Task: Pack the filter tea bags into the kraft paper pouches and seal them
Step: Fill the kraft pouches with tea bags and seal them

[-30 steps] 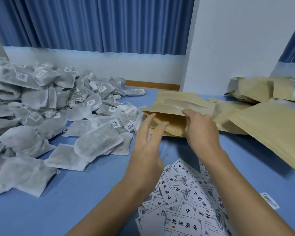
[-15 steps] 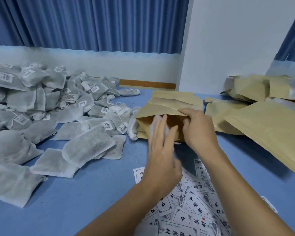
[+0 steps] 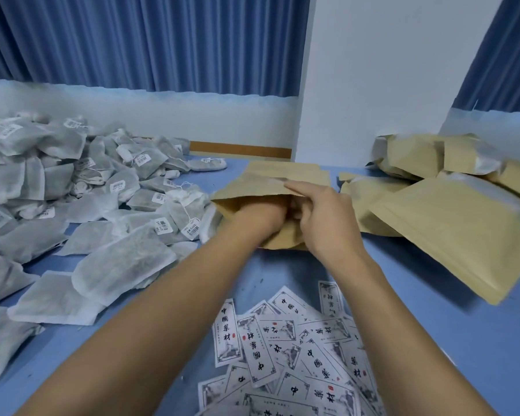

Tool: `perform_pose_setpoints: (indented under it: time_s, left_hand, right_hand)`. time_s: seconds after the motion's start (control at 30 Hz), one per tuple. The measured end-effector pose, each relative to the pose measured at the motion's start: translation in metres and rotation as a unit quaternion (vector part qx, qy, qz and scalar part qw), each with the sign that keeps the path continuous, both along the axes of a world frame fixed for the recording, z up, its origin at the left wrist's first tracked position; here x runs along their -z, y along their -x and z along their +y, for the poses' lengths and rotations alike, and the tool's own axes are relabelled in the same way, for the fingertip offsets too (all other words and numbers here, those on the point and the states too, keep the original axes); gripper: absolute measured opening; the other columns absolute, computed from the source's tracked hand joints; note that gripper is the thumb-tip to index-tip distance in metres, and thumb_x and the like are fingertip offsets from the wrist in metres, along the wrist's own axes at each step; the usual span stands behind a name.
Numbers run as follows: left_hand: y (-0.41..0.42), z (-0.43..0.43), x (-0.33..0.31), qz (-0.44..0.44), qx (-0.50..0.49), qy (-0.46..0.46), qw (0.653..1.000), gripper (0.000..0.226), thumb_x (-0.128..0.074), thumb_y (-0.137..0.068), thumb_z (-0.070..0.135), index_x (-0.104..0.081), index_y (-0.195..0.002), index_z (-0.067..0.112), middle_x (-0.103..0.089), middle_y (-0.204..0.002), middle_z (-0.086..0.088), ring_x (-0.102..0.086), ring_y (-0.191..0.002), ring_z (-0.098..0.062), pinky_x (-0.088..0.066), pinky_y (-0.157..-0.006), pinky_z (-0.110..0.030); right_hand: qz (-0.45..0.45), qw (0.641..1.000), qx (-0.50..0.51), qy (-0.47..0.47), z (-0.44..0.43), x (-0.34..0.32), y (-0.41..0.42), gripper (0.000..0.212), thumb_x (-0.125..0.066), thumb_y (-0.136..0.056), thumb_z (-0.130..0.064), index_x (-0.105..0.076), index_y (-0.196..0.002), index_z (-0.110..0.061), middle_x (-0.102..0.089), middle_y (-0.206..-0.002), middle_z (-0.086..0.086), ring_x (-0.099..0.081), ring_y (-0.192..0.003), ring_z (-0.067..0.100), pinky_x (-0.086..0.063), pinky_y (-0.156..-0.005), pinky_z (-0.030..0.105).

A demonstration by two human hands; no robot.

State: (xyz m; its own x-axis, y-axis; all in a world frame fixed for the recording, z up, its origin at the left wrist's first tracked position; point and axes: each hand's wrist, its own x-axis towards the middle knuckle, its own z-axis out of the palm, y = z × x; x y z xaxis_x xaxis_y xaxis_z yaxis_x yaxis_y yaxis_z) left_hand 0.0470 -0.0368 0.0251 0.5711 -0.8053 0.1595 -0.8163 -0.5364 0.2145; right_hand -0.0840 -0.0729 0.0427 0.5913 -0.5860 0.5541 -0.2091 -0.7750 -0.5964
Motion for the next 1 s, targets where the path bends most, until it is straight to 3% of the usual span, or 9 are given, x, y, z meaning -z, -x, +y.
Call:
perform_pose_setpoints:
  time_s: [0.07, 0.2, 0.37, 0.47, 0.57, 0.63, 0.73, 0.9, 1.0]
  left_hand:
    - [-0.018, -0.007, 0.007, 0.032, -0.003, 0.013, 0.999, 0.040, -0.039, -0.106, 0.036, -0.042, -0.143, 0.022, -0.044, -0.149, -0.007, -0.041, -0.137, -0.026, -0.028, -0.118, -0.040]
    - [0.009, -0.004, 0.009, 0.065, 0.055, 0.022, 0.996, 0.037, -0.045, -0.102, 0.025, -0.047, -0.138, 0.017, -0.049, -0.143, -0.012, -0.045, -0.133, -0.029, -0.032, -0.114, -0.038]
    - [0.051, 0.053, 0.017, -0.077, 0.105, 0.248, 0.960, 0.011, -0.052, -0.085, 0.023, -0.061, -0.079, 0.021, -0.070, -0.082, -0.003, -0.067, -0.078, -0.028, -0.046, -0.059, -0.035]
    - [0.024, 0.090, 0.022, -0.147, 0.035, 0.505, 0.850, 0.015, -0.058, -0.087, 0.012, -0.072, -0.087, 0.010, -0.069, -0.088, -0.003, -0.063, -0.081, -0.025, -0.051, -0.071, -0.039]
    - [-0.024, 0.107, 0.024, -0.046, -0.178, 0.371, 0.910, 0.046, -0.060, -0.085, 0.014, -0.061, -0.131, 0.020, -0.046, -0.147, -0.012, -0.041, -0.136, -0.031, -0.038, -0.109, -0.047]
    - [-0.043, 0.113, 0.038, 0.042, -0.240, 0.250, 0.937, 0.059, -0.057, -0.085, 0.017, -0.047, -0.143, 0.026, -0.042, -0.150, -0.015, -0.034, -0.142, -0.036, -0.033, -0.113, -0.050]
    - [-0.047, 0.116, 0.056, 0.076, -0.176, 0.292, 0.937, 0.044, -0.056, -0.087, 0.010, -0.061, -0.129, 0.022, -0.065, -0.121, -0.010, -0.059, -0.114, -0.034, -0.046, -0.097, -0.046]
    - [-0.016, 0.104, 0.046, -0.123, -0.026, 0.545, 0.829, 0.043, -0.064, -0.080, -0.005, -0.064, -0.118, 0.016, -0.050, -0.110, -0.009, -0.050, -0.101, -0.027, -0.040, -0.092, -0.025]
    - [0.012, 0.093, 0.043, -0.226, 0.149, 0.544, 0.794, 0.022, -0.058, -0.094, 0.003, -0.062, -0.113, 0.014, -0.049, -0.112, -0.008, -0.051, -0.094, -0.028, -0.043, -0.084, -0.030]
  right_hand:
    - [0.005, 1.000, 0.001, -0.004, -0.002, 0.001, 0.001, 0.063, -0.041, -0.084, 0.005, -0.072, -0.118, -0.039, -0.074, -0.112, -0.008, -0.063, -0.098, 0.014, -0.046, -0.086, 0.015]
    - [0.057, 0.998, 0.039, 0.003, -0.003, 0.007, -0.005, 0.064, -0.042, -0.083, 0.001, -0.067, -0.125, -0.040, -0.073, -0.110, 0.008, -0.064, -0.099, 0.035, -0.054, -0.088, 0.040]
    - [0.094, 0.993, 0.074, -0.002, -0.009, 0.012, -0.003, 0.060, -0.044, -0.085, -0.006, -0.063, -0.130, -0.041, -0.072, -0.106, 0.013, -0.062, -0.094, 0.039, -0.054, -0.081, 0.040]
    - [0.079, 0.993, 0.089, -0.008, -0.014, 0.013, -0.003, 0.060, -0.042, -0.089, 0.000, -0.065, -0.129, -0.038, -0.073, -0.107, 0.013, -0.064, -0.096, 0.038, -0.055, -0.082, 0.041]
    - [0.061, 0.994, 0.087, -0.012, -0.019, 0.011, -0.002, 0.056, -0.043, -0.091, 0.000, -0.068, -0.126, -0.036, -0.074, -0.102, 0.011, -0.065, -0.090, 0.035, -0.056, -0.076, 0.037]
    - [0.057, 0.995, 0.083, -0.010, -0.017, 0.011, -0.003, 0.054, -0.044, -0.091, 0.000, -0.069, -0.125, -0.034, -0.074, -0.102, 0.012, -0.065, -0.089, 0.036, -0.056, -0.077, 0.039]
    - [0.070, 0.994, 0.078, -0.005, -0.013, 0.013, -0.006, 0.054, -0.044, -0.093, -0.001, -0.068, -0.127, -0.035, -0.073, -0.110, 0.015, -0.064, -0.098, 0.039, -0.055, -0.085, 0.044]
    - [0.061, 0.995, 0.079, -0.017, -0.015, 0.015, -0.007, 0.053, -0.044, -0.095, -0.002, -0.067, -0.128, -0.036, -0.072, -0.112, 0.013, -0.064, -0.101, 0.037, -0.054, -0.090, 0.039]
    - [0.037, 0.996, 0.081, -0.016, -0.016, 0.013, -0.007, 0.054, -0.044, -0.093, -0.001, -0.069, -0.124, -0.037, -0.074, -0.103, 0.011, -0.063, -0.089, 0.032, -0.050, -0.078, 0.029]
